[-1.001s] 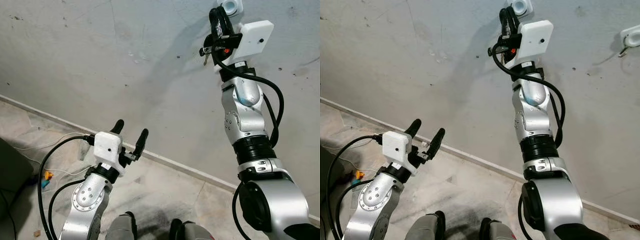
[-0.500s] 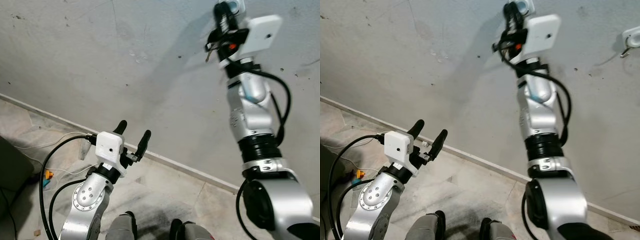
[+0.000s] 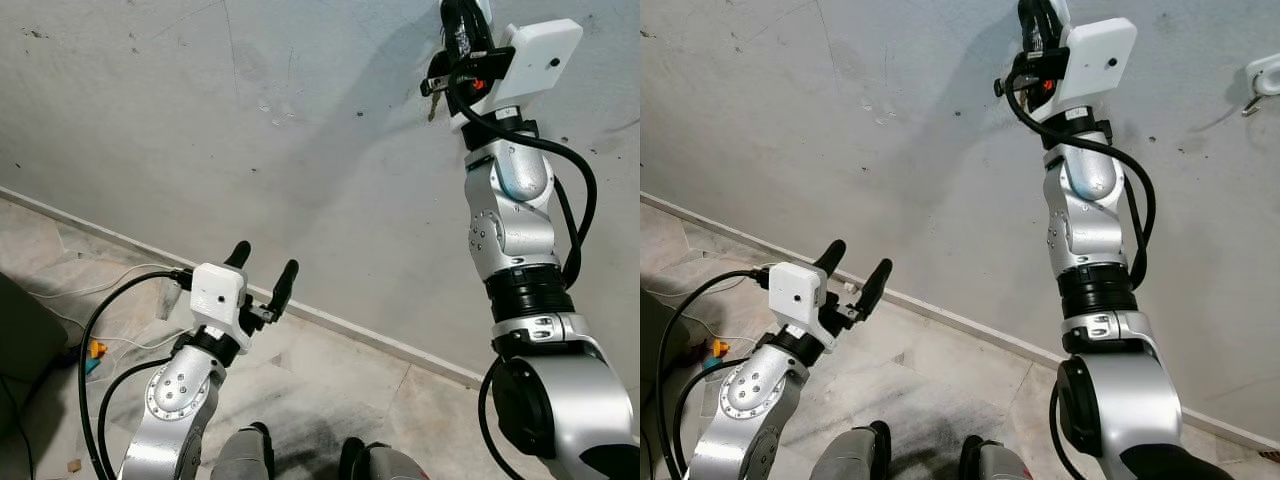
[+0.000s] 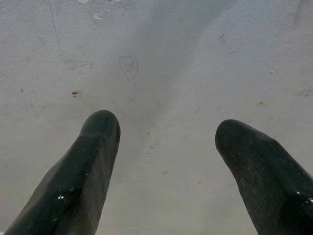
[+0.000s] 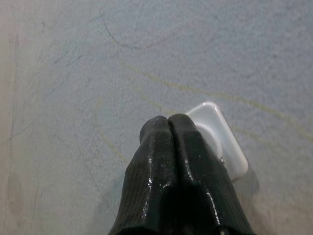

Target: Hang keys on a hook

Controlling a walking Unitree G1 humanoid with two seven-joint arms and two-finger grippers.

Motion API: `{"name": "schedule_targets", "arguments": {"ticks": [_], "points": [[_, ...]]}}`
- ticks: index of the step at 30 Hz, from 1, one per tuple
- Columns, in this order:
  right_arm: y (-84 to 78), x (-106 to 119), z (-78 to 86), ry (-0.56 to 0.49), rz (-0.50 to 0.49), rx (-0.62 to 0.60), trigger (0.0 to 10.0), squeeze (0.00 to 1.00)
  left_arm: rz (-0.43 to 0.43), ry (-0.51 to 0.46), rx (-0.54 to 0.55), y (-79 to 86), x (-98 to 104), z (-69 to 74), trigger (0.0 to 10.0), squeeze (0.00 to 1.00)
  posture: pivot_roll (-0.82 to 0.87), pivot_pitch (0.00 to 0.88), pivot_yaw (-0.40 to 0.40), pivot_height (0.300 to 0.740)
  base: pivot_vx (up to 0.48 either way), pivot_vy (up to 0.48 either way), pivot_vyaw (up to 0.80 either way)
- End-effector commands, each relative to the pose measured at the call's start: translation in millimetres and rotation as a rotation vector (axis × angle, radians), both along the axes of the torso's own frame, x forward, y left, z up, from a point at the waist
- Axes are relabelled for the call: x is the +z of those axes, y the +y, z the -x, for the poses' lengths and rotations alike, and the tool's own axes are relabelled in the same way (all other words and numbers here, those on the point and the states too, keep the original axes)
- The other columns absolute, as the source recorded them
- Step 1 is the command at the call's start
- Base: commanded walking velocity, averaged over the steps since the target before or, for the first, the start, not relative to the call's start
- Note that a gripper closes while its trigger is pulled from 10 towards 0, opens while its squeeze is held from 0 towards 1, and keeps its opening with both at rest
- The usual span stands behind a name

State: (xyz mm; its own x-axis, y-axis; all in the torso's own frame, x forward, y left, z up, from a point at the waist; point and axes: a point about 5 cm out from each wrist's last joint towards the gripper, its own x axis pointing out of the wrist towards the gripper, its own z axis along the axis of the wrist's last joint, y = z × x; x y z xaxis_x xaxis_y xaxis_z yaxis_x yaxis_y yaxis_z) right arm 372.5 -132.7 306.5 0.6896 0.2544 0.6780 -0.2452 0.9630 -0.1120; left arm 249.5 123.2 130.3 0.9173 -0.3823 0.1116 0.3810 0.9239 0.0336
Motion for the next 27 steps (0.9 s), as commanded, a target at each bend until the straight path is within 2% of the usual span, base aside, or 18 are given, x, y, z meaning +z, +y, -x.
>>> {"name": "schedule_targets", "arguments": {"ticks": [1, 7, 15, 20, 27], "points": [[-5.9, -2, 1.7, -0.005, -0.026, -0.029, 10.0, 0.0, -0.006, 0.017, -0.001, 0.4, -5, 1.7, 10.0, 0.0, 0.13, 0.169, -0.017, 0.74, 0.0, 0.0, 0.0], [-3.5, -25, -0.2, 0.066, -0.026, -0.043, 10.0, 0.0, -0.013, 0.017, 0.005, 1.7, -5, 2.3, 10.0, 0.0, 0.13, 0.168, -0.013, 0.74, 0.0, 0.0, 0.0], [-1.6, -39, -0.8, 0.109, -0.03, -0.057, 10.0, 0.0, -0.018, 0.017, 0.005, 1.8, -6, 2.3, 10.0, 0.0, 0.13, 0.168, -0.009, 0.74, 0.0, 0.0, 0.0], [-8.3, -44, -3.3, 0.139, -0.064, -0.087, 10.0, 0.0, -0.021, 0.021, 0.007, 2.6, -7, 2.7, 10.0, 0.0, 0.13, 0.166, -0.01, 0.74, 0.0, 0.0, 0.0], [-19.3, -53, -8.2, 0.207, -0.166, -0.113, 10.0, 0.0, -0.022, 0.022, 0.011, 2.9, -7, 2.8, 10.0, 0.0, 0.13, 0.165, -0.01, 0.74, 0.0, 0.0, 0.0]]}}
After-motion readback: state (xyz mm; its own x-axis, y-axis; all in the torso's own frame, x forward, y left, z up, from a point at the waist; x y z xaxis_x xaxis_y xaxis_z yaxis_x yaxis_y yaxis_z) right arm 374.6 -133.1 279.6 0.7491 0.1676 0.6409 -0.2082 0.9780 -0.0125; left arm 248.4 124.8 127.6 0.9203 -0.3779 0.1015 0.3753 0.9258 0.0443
